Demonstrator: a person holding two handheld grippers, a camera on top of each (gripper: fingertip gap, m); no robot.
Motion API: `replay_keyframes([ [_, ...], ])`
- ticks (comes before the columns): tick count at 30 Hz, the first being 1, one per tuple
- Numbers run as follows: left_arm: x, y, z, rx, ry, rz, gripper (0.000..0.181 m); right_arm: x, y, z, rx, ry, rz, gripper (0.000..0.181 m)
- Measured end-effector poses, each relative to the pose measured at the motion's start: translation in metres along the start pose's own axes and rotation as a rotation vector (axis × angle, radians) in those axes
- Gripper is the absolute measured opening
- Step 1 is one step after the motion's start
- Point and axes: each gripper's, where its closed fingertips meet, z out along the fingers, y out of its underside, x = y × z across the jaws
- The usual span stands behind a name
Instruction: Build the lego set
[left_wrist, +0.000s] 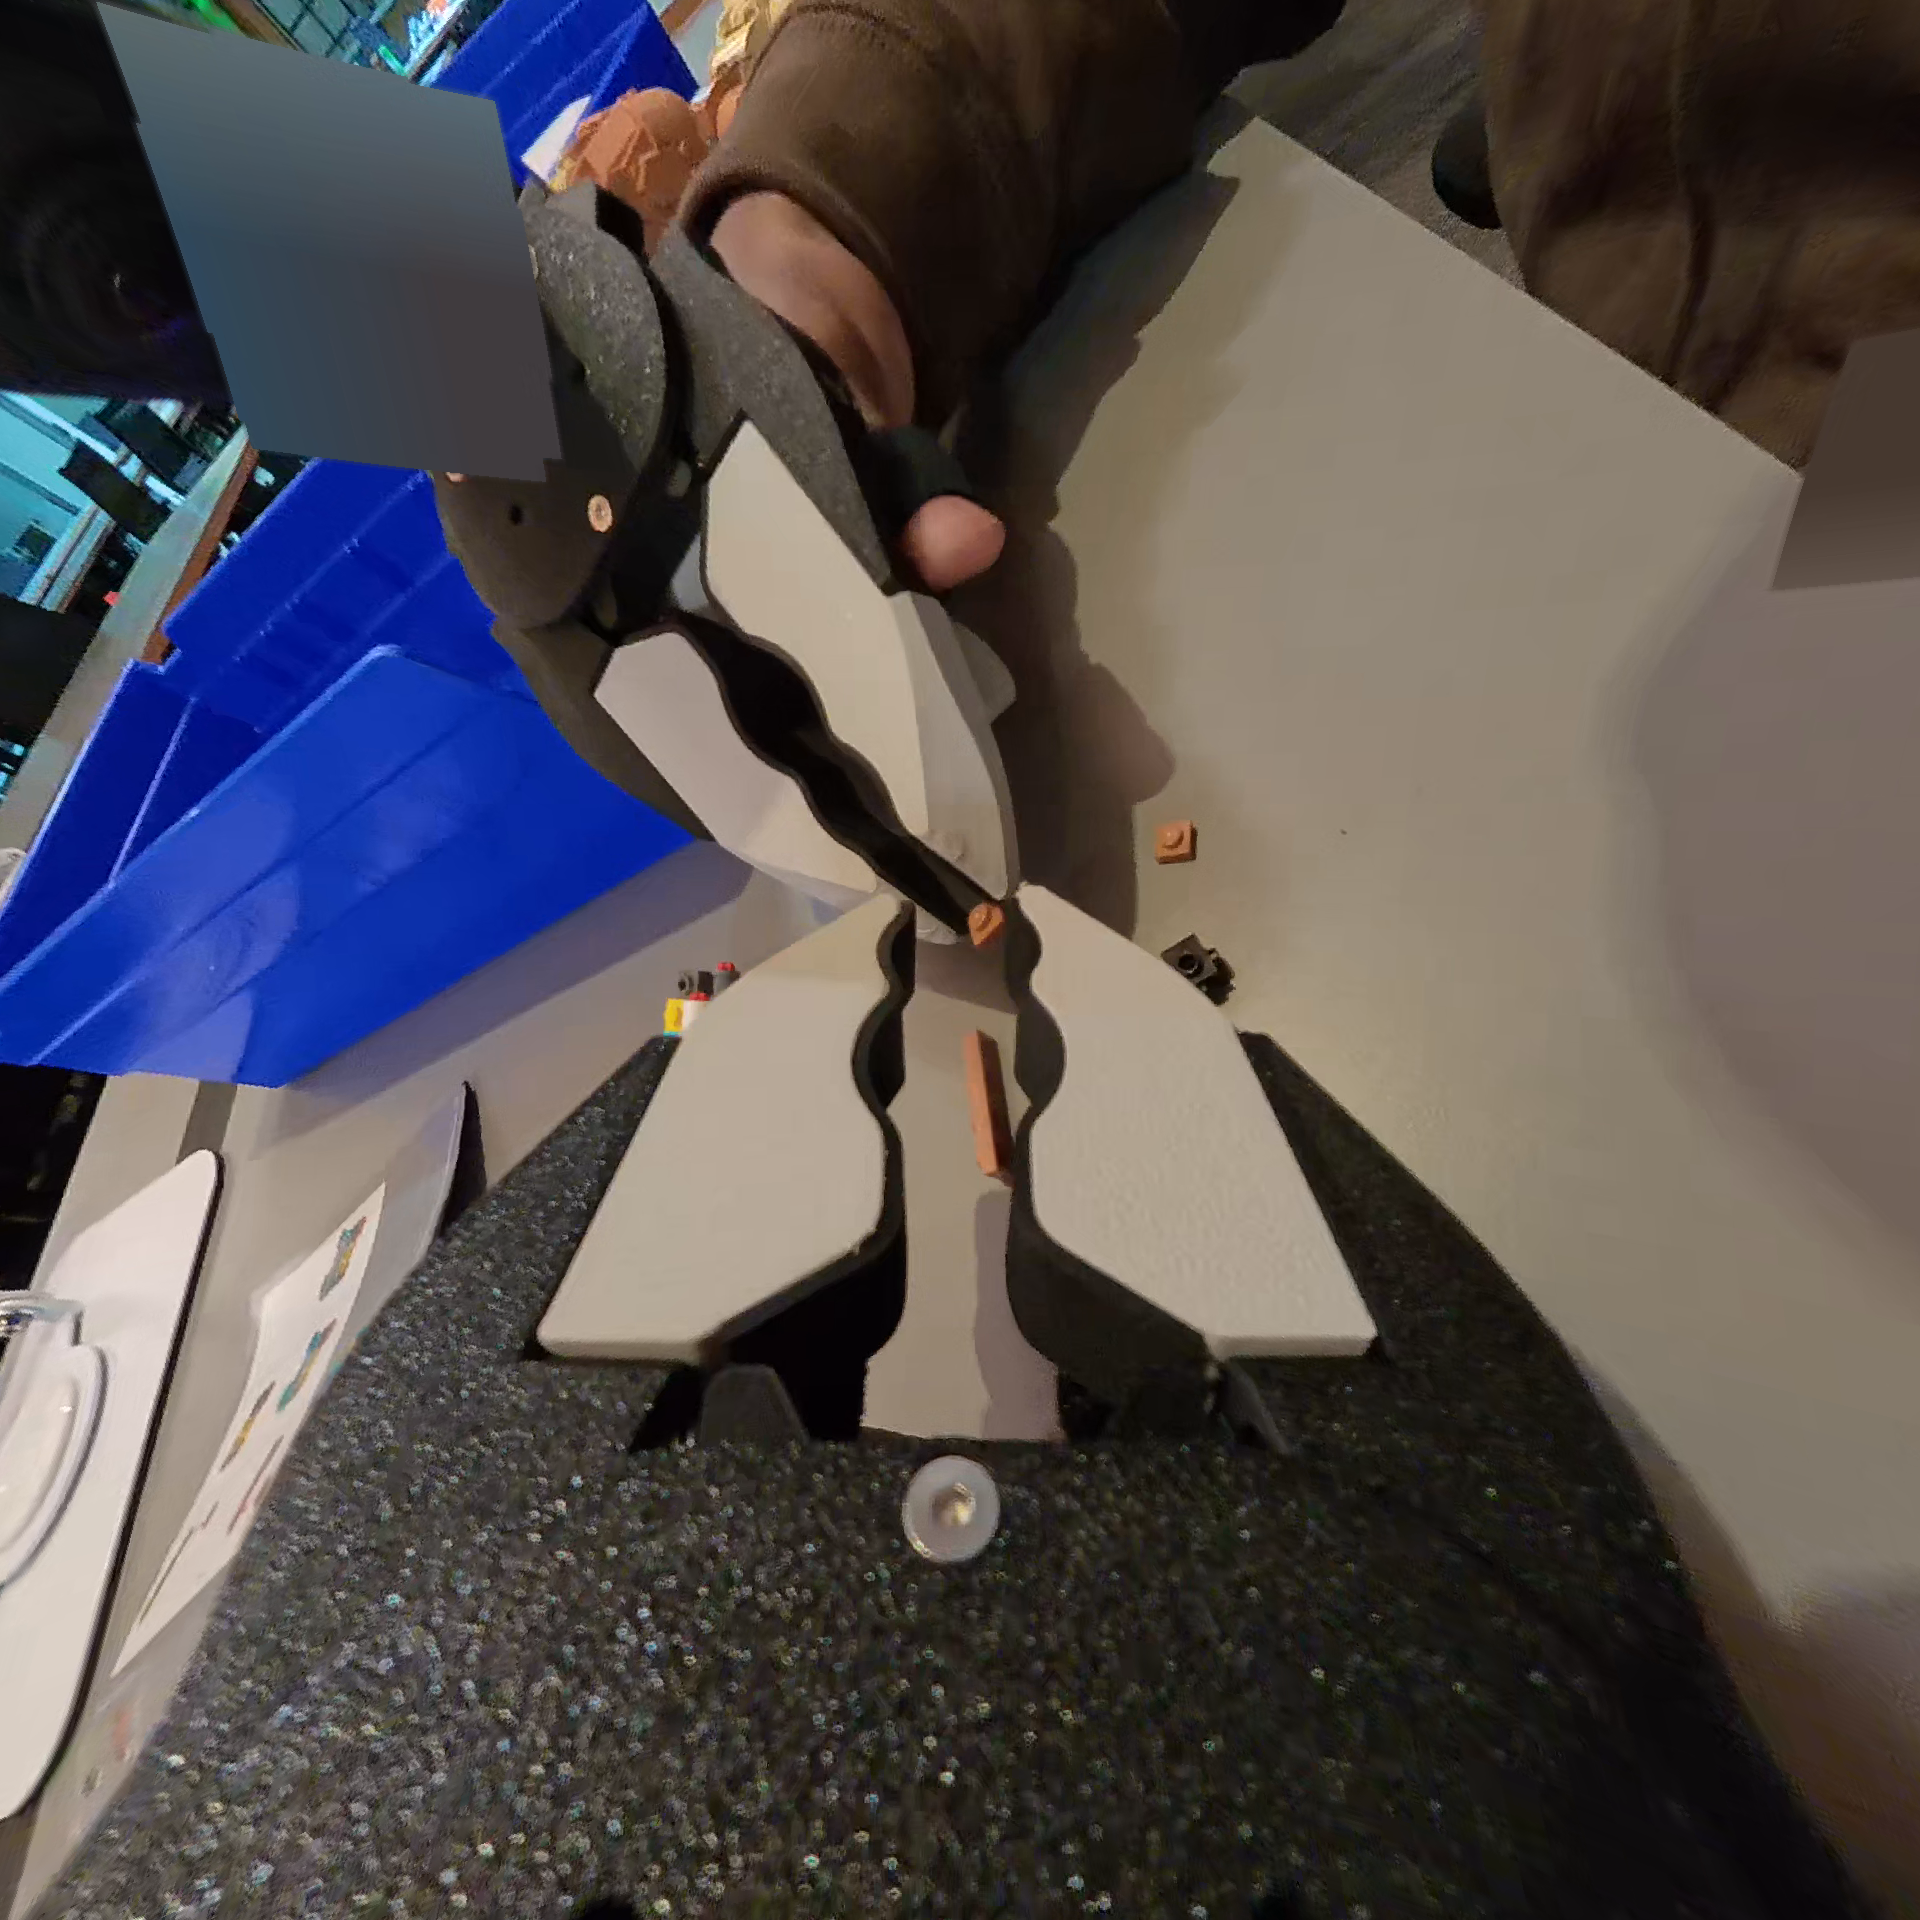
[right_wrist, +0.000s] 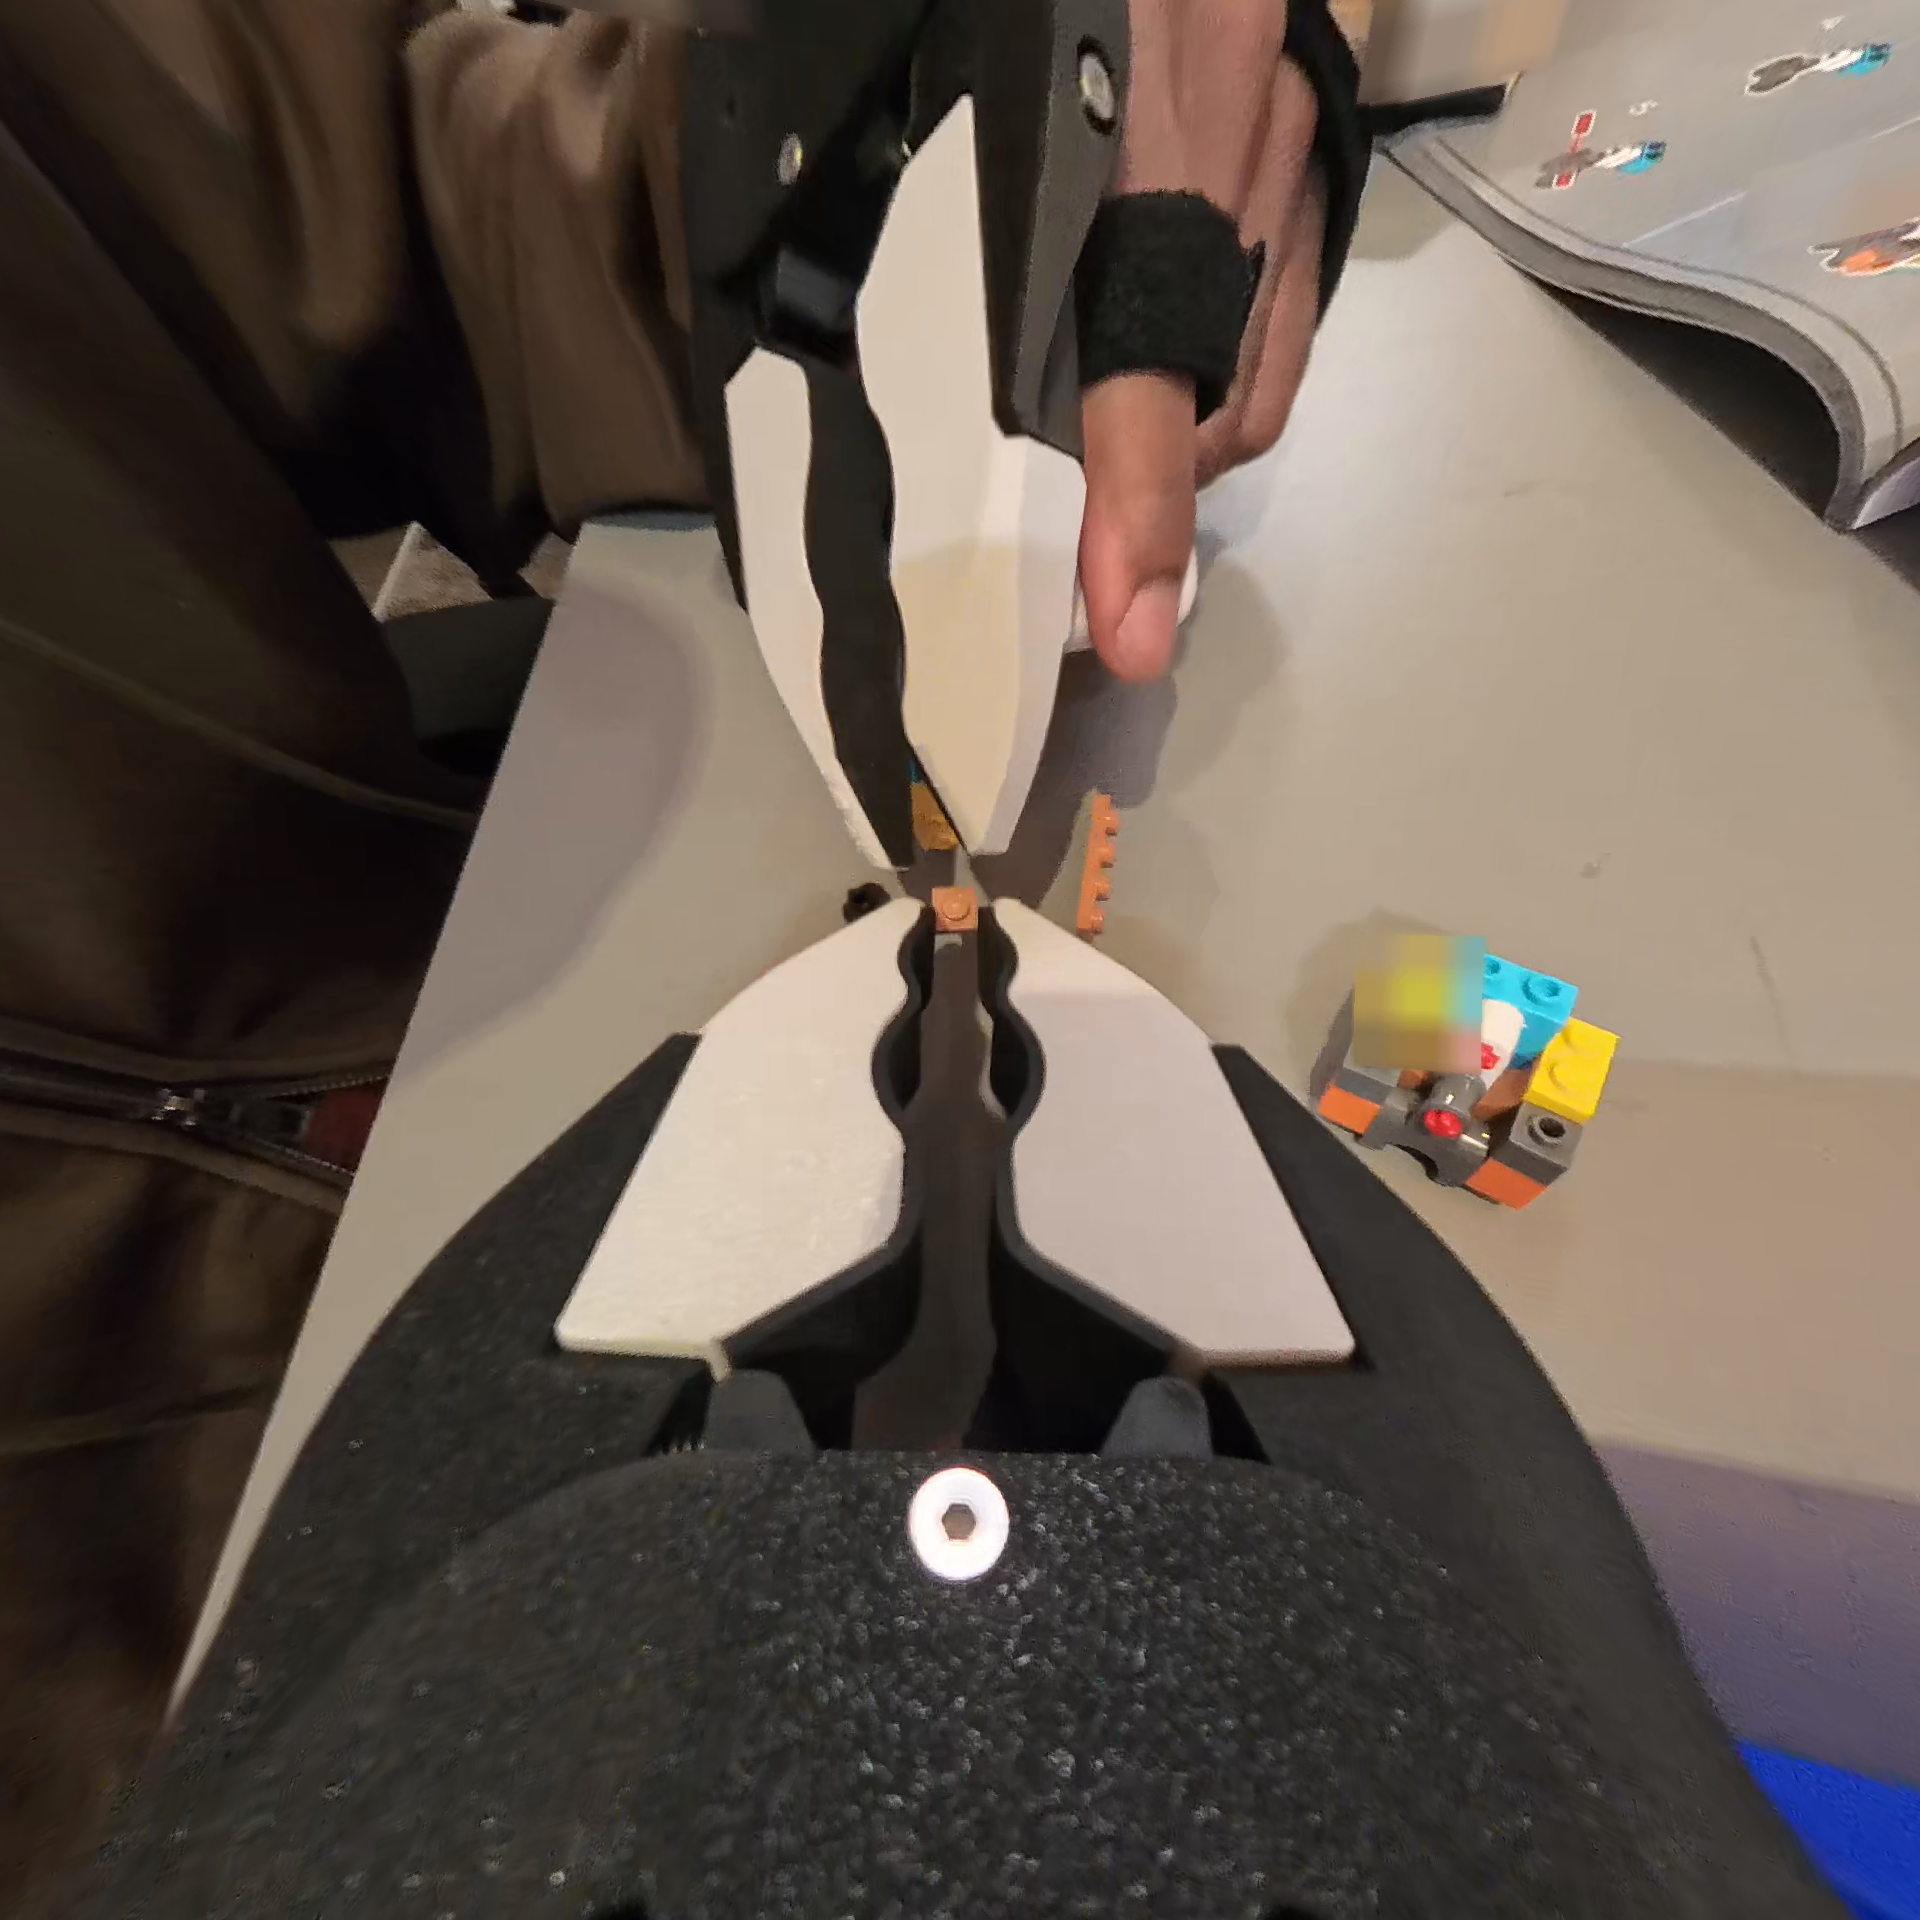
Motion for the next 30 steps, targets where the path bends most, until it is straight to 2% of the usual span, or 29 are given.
replay_keyframes([
  [9, 0.002, -0.002, 0.001, 0.004, -0.012, 0.064, 0.009, -0.006, -0.011, -0.005, 0.081, -0.082, 0.080, 0.008],
  [15, 0.000, -0.002, 0.000, 0.004, -0.018, 0.070, 0.006, -0.005, -0.013, -0.006, 0.099, -0.083, 0.094, 0.008],
  [21, -0.005, 0.001, -0.002, 0.027, 0.007, -0.075, 0.005, 0.002, -0.011, -0.009, 0.103, 0.003, 0.012, 0.012],
  [30, -0.016, 0.000, -0.007, 0.088, 0.025, -0.287, 0.005, 0.006, -0.021, -0.014, 0.123, 0.234, -0.300, 0.010],
])
